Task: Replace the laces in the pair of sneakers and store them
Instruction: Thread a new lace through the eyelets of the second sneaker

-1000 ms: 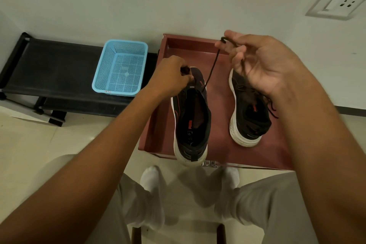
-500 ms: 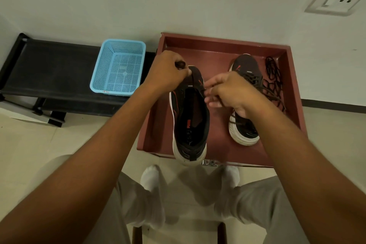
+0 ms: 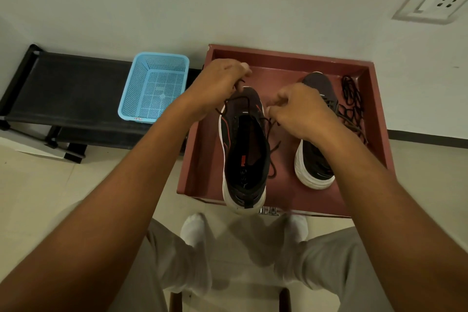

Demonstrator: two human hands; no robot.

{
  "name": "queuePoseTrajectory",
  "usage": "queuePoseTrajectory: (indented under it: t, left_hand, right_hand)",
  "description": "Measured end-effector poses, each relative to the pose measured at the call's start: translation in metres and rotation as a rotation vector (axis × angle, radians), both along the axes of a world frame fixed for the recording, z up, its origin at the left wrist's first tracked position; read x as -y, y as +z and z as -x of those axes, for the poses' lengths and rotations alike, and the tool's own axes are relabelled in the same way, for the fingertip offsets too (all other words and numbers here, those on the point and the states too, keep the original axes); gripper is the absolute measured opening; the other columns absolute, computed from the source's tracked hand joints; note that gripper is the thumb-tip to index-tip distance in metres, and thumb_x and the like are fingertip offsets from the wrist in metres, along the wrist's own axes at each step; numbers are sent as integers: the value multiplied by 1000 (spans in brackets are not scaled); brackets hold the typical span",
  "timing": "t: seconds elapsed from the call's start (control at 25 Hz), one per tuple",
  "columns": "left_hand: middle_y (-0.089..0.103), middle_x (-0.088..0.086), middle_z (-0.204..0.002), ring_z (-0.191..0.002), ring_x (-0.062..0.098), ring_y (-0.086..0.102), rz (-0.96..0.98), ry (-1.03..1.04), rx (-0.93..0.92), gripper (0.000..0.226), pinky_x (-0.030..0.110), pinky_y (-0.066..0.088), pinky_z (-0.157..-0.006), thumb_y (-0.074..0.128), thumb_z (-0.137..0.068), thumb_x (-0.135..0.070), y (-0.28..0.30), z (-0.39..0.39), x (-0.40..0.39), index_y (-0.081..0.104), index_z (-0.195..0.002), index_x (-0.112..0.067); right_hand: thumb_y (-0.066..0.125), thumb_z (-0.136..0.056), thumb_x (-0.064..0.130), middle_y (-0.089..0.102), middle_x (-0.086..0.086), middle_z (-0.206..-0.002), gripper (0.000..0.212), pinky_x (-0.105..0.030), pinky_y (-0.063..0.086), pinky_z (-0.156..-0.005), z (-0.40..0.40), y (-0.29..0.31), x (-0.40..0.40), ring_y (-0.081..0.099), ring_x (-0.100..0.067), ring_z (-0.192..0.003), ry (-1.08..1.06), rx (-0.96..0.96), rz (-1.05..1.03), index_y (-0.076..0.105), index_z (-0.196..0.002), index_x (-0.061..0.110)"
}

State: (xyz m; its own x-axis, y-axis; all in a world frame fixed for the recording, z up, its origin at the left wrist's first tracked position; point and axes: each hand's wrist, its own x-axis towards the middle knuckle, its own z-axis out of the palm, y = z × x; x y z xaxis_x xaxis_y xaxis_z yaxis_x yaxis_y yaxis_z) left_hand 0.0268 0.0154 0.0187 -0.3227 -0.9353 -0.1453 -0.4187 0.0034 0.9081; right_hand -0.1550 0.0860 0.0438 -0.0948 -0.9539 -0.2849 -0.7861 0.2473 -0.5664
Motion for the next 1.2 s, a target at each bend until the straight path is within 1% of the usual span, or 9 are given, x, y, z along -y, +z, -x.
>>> queuePoseTrajectory:
  t: [0.12,0.2,0.32,0.48,0.6,0.72,0.92,1.04,1.2]
  left_hand:
    - [73,5,-105,-91,17,69,35,-18,46,42,38,55,-90,34,-100,-18,2,2,3,64,-129,-17]
    - [71,4,-113,-96,15,69,75,-58,128,46,33,56,-91,34,-99,-5,1,3,1,59,-135,-18]
    - [75,-1,-110,-99,15,71,59,-84,124,53,36,57,-87,40,-96,6,-6,3,0,55,-139,-21]
    - [78,-1,-98,-91,7,73,-12,-25,-29,50,26,57,-87,48,-98,5,-8,2,-1,52,-142,-18]
    - [77,2,-95,-86,9,71,-24,-8,-63,50,31,57,-93,48,-97,6,-8,2,0,52,-142,-16]
    - [79,2,-93,-88,12,71,-31,-15,-61,49,32,56,-94,47,-99,5,-9,0,0,52,-142,-17]
    - [75,1,-107,-93,5,72,-34,-17,-84,40,18,56,-81,44,-101,7,-9,2,-4,60,-132,-12]
    - [72,-3,-99,-90,3,70,0,10,-75,32,18,55,-80,49,-100,6,-16,2,-3,67,-120,-12]
    - [74,-3,-103,-103,13,70,52,114,-17,26,39,55,-101,64,-92,-2,-30,4,2,72,-108,-20]
  right_hand:
    - [65,-98,18,67,11,-85,12,-15,45,-65,1,-3,10,61,-1,-75,-70,79,111,76,-102,18]
    - [65,-98,16,69,12,-82,11,-15,51,-67,0,-8,16,65,0,-74,-101,130,149,76,-98,18]
    - [70,-95,15,74,2,-81,8,-29,60,-76,-3,-19,21,72,-13,-77,-176,279,213,78,-96,18]
    - [77,-90,12,71,11,-75,13,-17,52,-67,-5,-26,28,66,4,-67,-148,456,314,79,-102,16]
    - [83,-86,15,74,7,-79,13,-14,51,-67,-5,-28,31,64,3,-69,-96,389,349,80,-98,18]
    - [80,-89,15,71,14,-74,4,-8,45,-63,-5,-30,33,60,8,-64,-69,321,347,80,-92,18]
    - [64,-98,21,69,14,-84,14,-7,43,-64,3,-31,37,59,3,-72,-91,218,364,74,-90,18]
    - [58,-95,18,71,1,-82,17,-30,52,-72,13,-27,43,64,-12,-74,-345,509,348,72,-87,12]
    - [55,-97,11,77,-11,-101,10,-34,58,-81,26,-8,48,75,-20,-90,-622,1074,308,65,-96,11]
